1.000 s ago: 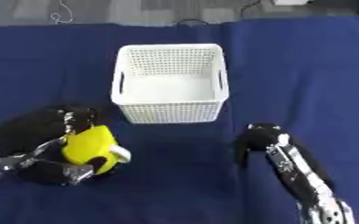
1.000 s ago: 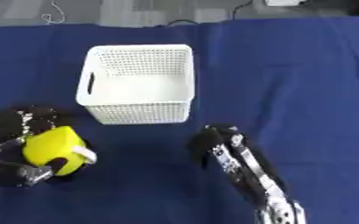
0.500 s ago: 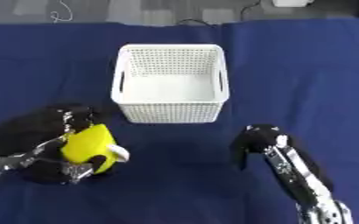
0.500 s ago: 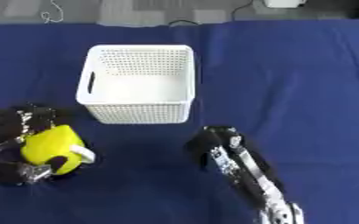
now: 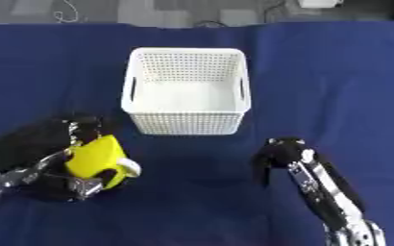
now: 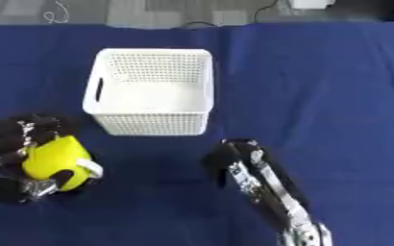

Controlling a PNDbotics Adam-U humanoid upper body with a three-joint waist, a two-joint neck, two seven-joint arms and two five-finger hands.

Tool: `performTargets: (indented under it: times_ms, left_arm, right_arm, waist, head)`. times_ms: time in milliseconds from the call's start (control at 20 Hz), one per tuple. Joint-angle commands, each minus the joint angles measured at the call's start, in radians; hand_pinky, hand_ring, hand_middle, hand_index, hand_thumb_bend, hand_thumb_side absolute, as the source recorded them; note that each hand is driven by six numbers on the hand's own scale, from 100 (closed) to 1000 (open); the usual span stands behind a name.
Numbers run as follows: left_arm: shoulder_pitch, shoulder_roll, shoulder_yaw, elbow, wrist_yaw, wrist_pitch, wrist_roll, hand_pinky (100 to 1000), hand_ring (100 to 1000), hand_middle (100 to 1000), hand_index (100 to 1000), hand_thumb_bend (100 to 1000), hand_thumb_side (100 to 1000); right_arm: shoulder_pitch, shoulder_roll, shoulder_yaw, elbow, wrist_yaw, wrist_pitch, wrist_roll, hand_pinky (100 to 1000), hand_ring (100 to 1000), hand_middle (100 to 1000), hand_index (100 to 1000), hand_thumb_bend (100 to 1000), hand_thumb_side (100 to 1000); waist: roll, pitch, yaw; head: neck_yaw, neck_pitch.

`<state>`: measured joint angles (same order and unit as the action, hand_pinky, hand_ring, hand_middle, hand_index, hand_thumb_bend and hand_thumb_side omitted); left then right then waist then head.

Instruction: Pick up objects on the table and place them in the box.

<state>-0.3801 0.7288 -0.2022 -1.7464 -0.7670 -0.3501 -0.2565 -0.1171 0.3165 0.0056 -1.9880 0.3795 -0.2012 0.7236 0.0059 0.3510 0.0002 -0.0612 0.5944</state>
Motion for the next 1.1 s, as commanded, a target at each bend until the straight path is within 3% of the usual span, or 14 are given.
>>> performTargets:
  times_ms: [50, 150, 250, 300, 350, 400, 500, 1100]
  left_arm:
    - [0.006, 0.018, 0.005, 0.019, -0.009, 0.003, -0.004, 869, 812, 882, 942, 197, 939]
    - [0.003, 0.02, 0.003, 0.02, -0.009, 0.001, -0.009, 889, 822, 887, 941, 195, 935]
    - [0.004, 0.029, 0.001, 0.02, -0.017, -0.007, -0.022, 908, 833, 901, 954, 168, 909]
    - [0.004, 0.036, 0.001, 0.02, -0.026, -0.011, -0.03, 934, 846, 906, 947, 200, 830]
    - [0.004, 0.041, 0.0, 0.02, -0.037, -0.016, -0.037, 930, 844, 908, 951, 190, 855]
    - [0.004, 0.047, -0.002, 0.02, -0.048, -0.021, -0.044, 955, 856, 911, 944, 227, 779]
    - [0.004, 0.061, -0.007, 0.023, -0.065, -0.034, -0.057, 981, 867, 912, 931, 251, 746]
    - [0.001, 0.14, -0.044, 0.078, -0.095, -0.103, -0.064, 1000, 897, 944, 942, 277, 731]
  right_arm:
    - [-0.003, 0.014, 0.008, -0.012, 0.002, -0.004, 0.0, 303, 423, 444, 607, 100, 950]
    - [0.0, 0.014, 0.01, -0.012, 0.004, -0.007, 0.002, 304, 423, 445, 607, 100, 977]
    - [0.0, 0.012, 0.011, -0.012, 0.002, -0.008, 0.002, 304, 423, 444, 607, 100, 948]
    - [0.001, 0.011, 0.011, -0.012, 0.002, -0.008, 0.003, 304, 423, 444, 607, 100, 950]
    - [0.001, 0.012, 0.011, -0.012, 0.003, -0.008, 0.004, 304, 423, 444, 607, 100, 950]
    - [0.002, 0.012, 0.012, -0.012, 0.004, -0.008, 0.005, 305, 423, 444, 607, 100, 949]
    - [0.002, 0.01, 0.013, -0.012, 0.003, -0.009, 0.006, 305, 423, 444, 607, 100, 948]
    - [-0.003, -0.008, 0.013, -0.012, -0.009, 0.0, 0.009, 306, 423, 444, 607, 100, 952]
  waist:
    - [0.001, -0.01, 0.003]
    - [0.001, -0.011, 0.003]
    - [0.003, -0.011, 0.0]
    - [0.004, -0.011, -0.001]
    - [0.004, -0.011, -0.001]
    - [0.004, -0.011, -0.002]
    - [0.006, -0.011, -0.005]
    - [0.026, -0.01, -0.021]
  head:
    - [-0.014, -0.016]
    - [-0.025, -0.013]
    - [-0.045, -0.013]
    - [-0.057, -0.012]
    - [-0.066, -0.012]
    - [-0.075, -0.01]
    - [-0.086, -0.008]
    - [-0.094, -0.022]
